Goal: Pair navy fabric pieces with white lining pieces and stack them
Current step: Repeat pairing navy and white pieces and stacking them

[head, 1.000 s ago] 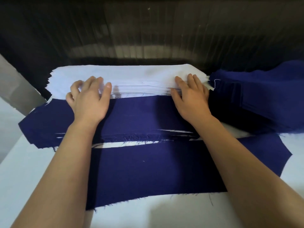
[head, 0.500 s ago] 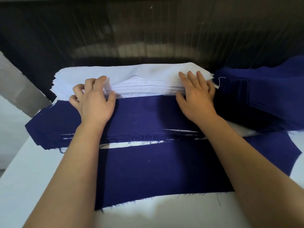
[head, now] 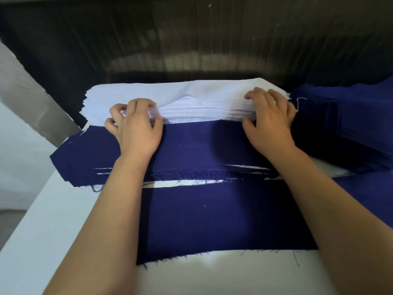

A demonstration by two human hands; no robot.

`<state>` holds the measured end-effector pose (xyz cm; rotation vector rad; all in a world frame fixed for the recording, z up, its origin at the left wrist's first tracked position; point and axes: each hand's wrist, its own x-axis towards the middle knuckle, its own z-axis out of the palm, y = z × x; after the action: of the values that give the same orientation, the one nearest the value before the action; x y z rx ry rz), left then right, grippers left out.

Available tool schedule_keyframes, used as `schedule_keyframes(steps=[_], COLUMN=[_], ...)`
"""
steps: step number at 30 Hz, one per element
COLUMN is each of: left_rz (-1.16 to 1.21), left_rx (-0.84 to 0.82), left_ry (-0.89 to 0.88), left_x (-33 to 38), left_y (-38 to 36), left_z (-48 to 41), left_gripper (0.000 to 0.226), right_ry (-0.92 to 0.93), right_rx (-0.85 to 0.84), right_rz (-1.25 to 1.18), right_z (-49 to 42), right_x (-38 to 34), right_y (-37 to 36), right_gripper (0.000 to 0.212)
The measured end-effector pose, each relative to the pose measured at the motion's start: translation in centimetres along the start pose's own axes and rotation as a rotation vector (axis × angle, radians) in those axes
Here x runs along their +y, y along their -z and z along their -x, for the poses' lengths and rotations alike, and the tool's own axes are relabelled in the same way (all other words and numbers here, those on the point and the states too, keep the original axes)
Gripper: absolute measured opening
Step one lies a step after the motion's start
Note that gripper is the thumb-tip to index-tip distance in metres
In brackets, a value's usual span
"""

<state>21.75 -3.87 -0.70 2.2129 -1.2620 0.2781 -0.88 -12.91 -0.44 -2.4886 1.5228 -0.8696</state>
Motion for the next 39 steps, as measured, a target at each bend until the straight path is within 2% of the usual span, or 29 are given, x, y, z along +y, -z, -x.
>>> schedule_keyframes(steps=[5, 10, 13, 21, 30, 35, 39], left_rz=[0.002, -0.01, -0.025, -0.132, -0.025, 0.08, 0.186], left_rx=[0.018, 0.042, 0.047, -0.059, 0.011, 0.13, 0.11], left_ry=[-0.009, -0.02, -0.032, -0.09, -0.095, -0.133, -0.149], left_x=[0.3, 0.5, 0.5, 0.4, 0.0, 0.2, 0.3], left_y=[0.2, 0.0, 0.1, 1.3, 2.3, 2.7, 2.7], left_z=[0.1, 0.1, 0.2, -0.4, -1.0, -0.9, -0.6], left_gripper=[0.031, 0.021, 0.012, 0.019, 0.018, 0.016, 0.021], right_ry=[-0.014, -0.001, 0.012, 0.008, -0.002, -0.034, -0.047], right_rx=[-0.07, -0.059, -0.07, -0.041, -0.011, 0.002, 0.0], right_rz=[-0.029, 0.021, 0.062, 0.053, -0.002, -0.066, -0.1], right_z=[0.0, 0.1, 0.1, 0.2, 0.3, 0.3, 0.4], right_x=[-0.2, 0.1, 0.3, 0.1, 0.0, -0.2, -0.3], right_y=[-0.1, -0.2, -0.4, -0.2, 0.0, 0.2, 0.4], right_gripper=[0.061, 0.027, 0.021, 0.025, 0.028, 0.041, 0.053])
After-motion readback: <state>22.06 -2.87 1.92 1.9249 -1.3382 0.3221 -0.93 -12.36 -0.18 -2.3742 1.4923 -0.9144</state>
